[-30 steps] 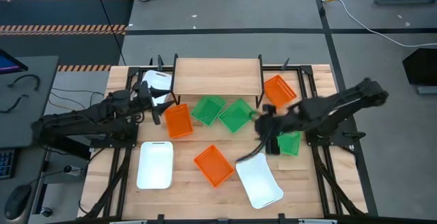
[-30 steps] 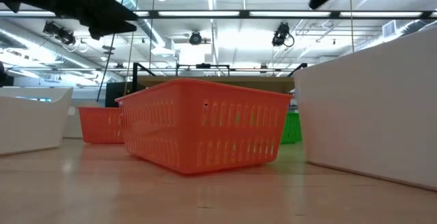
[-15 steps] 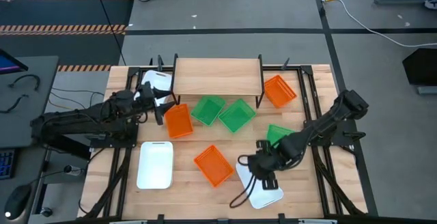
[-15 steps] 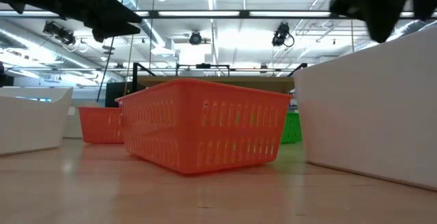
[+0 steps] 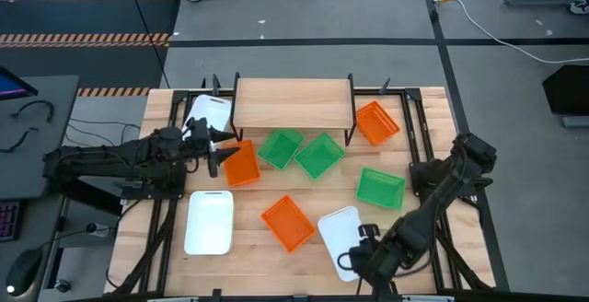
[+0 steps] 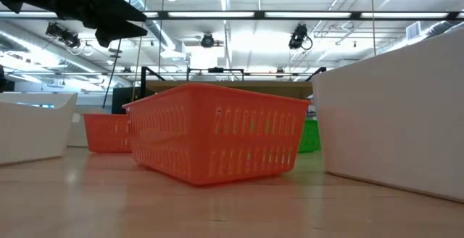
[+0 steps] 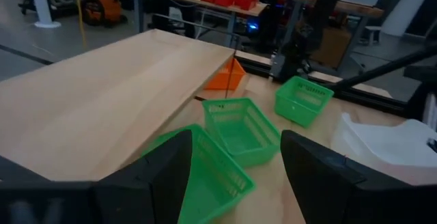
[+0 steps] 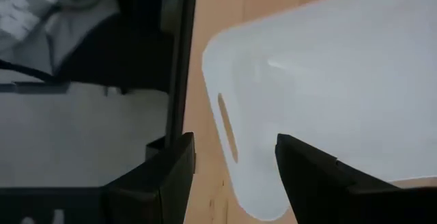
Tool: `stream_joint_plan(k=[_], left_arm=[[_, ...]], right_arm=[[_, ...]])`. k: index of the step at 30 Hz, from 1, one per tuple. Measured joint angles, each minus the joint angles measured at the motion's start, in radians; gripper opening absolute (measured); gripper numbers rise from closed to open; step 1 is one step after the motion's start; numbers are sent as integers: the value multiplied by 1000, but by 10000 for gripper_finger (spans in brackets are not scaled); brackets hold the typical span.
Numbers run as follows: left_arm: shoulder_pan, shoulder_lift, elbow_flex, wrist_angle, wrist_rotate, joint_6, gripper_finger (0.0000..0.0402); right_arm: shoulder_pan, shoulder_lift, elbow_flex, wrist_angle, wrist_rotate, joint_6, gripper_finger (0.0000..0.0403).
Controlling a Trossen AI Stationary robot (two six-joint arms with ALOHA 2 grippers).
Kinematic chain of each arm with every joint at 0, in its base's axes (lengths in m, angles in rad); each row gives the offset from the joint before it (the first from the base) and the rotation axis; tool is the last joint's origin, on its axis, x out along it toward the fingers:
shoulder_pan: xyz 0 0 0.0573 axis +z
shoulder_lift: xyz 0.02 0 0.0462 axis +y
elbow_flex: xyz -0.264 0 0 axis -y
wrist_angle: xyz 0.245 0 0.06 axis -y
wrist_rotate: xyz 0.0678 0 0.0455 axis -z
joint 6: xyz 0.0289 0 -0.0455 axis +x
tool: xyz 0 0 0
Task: Stack baskets on shelf by color
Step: Put the right white bin on the shelf
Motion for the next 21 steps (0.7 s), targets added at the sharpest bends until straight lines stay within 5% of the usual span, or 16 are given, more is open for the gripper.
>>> stream_joint_plan(k=[21], left_arm=[[-171,0,0,-23,-53,-128,231]], right_arm=[[50,213,-1,34,29,48,189]])
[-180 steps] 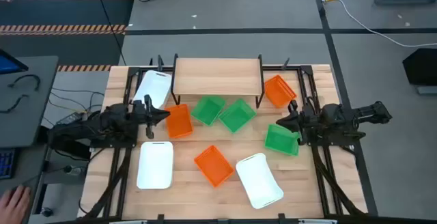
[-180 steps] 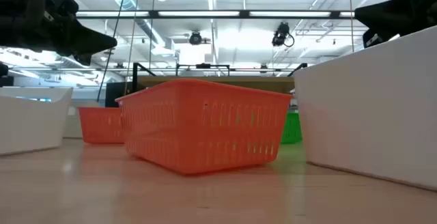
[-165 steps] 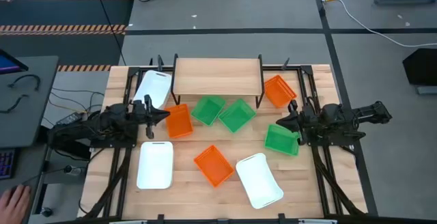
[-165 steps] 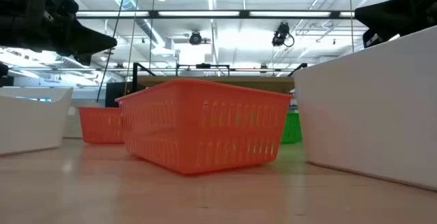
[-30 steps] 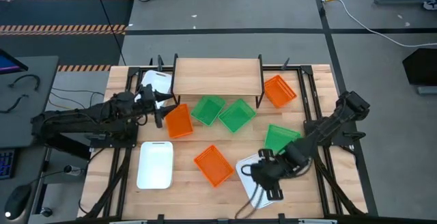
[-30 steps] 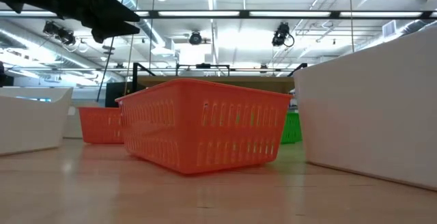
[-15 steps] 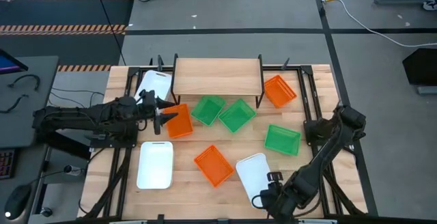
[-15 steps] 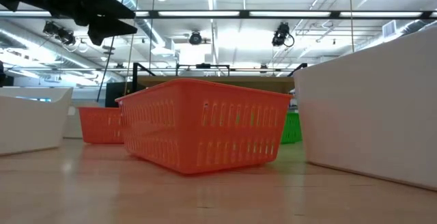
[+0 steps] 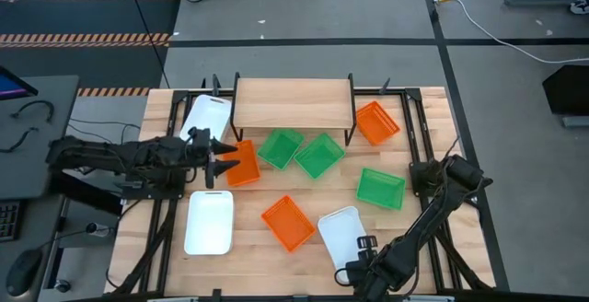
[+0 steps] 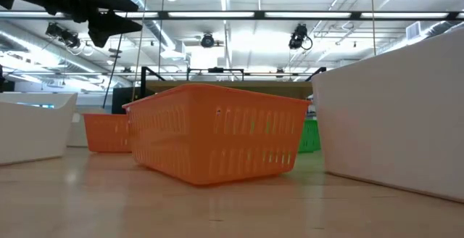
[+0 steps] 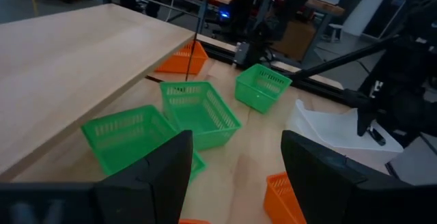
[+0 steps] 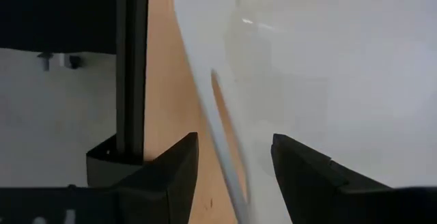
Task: Stack baskets on shelf by color
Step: Put the right white bin on the shelf
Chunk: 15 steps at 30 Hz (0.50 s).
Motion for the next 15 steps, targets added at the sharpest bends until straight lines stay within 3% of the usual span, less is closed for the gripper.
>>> stream_joint_plan(k=[7,13,15], left_arm=[[-54,0,0,0,-62,-2,231],[-73,0,0,0,-88,0,231],[-73,0,0,0,-90,1,231]], right_arm=[[-15,-3,0,-4,-6,-29,148],[-23,-2,0,-5,-26,-90,33],[-23,-2,0,-6,-21,-98,11]])
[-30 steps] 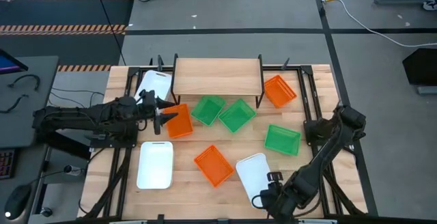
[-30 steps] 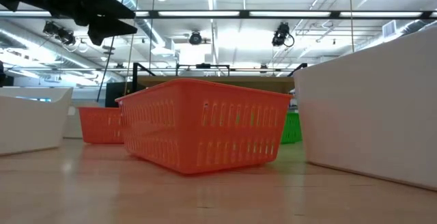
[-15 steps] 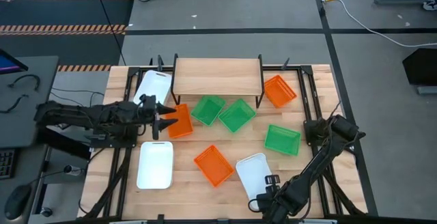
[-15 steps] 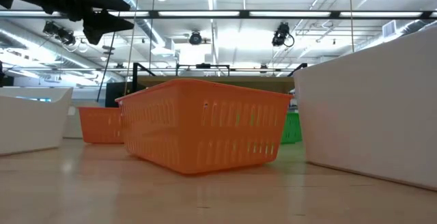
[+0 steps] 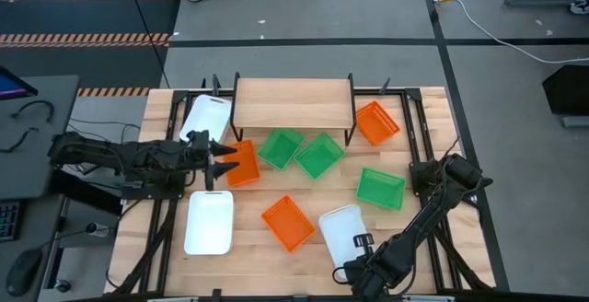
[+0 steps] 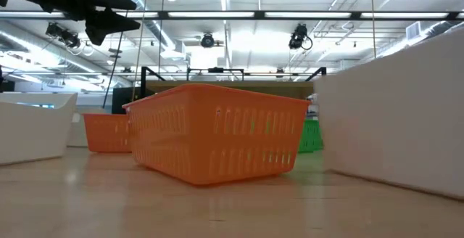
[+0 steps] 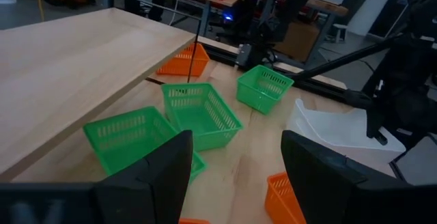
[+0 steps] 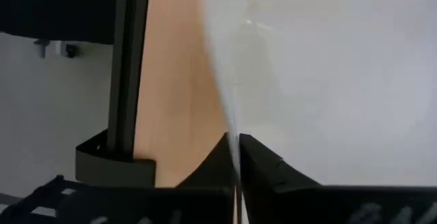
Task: Stack baskets on shelf by color
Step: Put the right white bin on the shelf
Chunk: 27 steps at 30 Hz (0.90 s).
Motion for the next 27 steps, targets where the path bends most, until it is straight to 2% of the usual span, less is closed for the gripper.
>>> stream_joint_plan(k=[7,11,14,17,19,22,27], left_arm=[[2,0,0,2,-22,1,231],[2,0,0,2,-33,2,231],[2,0,0,2,-34,3,231],[2,0,0,13,-34,12,231],[1,0,0,23,-34,4,231],[-4,0,0,22,-34,0,231],[-28,0,0,26,-34,0,231]], right_arm=[[-6,-10,3,-10,0,8,5],[-20,-31,70,-85,26,-11,4],[-38,-44,165,-209,95,-67,3],[-66,-59,263,-359,217,-172,2],[-99,-74,316,-448,282,-218,2],[-176,-111,380,-552,323,-249,2],[-340,-196,419,-591,392,-356,1]])
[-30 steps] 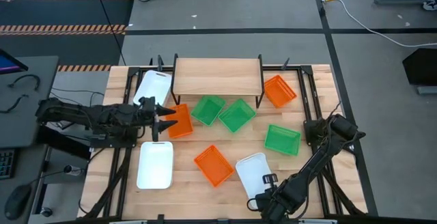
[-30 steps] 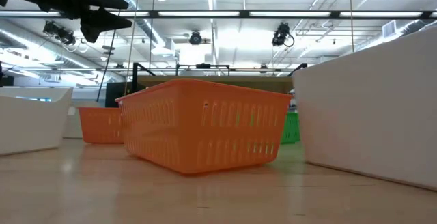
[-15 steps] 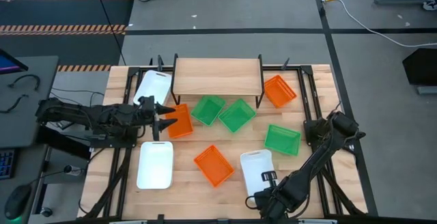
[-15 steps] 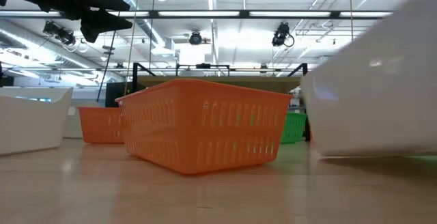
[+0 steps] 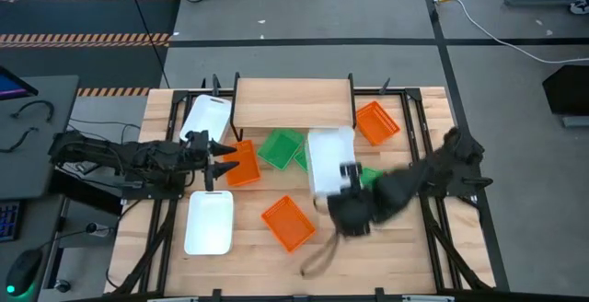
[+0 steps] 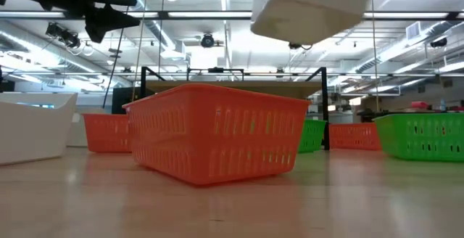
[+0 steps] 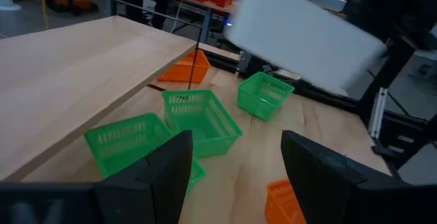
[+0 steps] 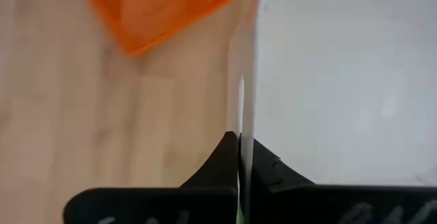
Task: Stack baskets on shelf by color
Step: Put the right white bin on the shelf
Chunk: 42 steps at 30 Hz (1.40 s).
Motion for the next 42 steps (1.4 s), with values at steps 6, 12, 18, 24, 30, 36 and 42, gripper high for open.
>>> stream_joint_plan(k=[6,12,18,24,30,36,42], left_arm=[[-21,0,0,1,-5,0,231],[-22,0,0,0,-17,1,231],[-22,0,0,0,-17,1,231],[-22,0,0,0,-18,2,231],[-22,0,0,3,-17,4,231],[-22,-1,0,9,-18,12,231],[-22,-1,0,10,-18,23,231]], right_arm=[[-248,-93,0,27,-3,-201,0],[-488,-134,0,91,-82,-384,0],[-662,-115,0,152,-197,-523,0],[-783,-88,-2,168,-314,-616,0],[-864,-62,-3,146,-374,-653,1],[-912,-56,-54,138,-422,-655,2],[-923,-56,-82,146,-427,-656,23]])
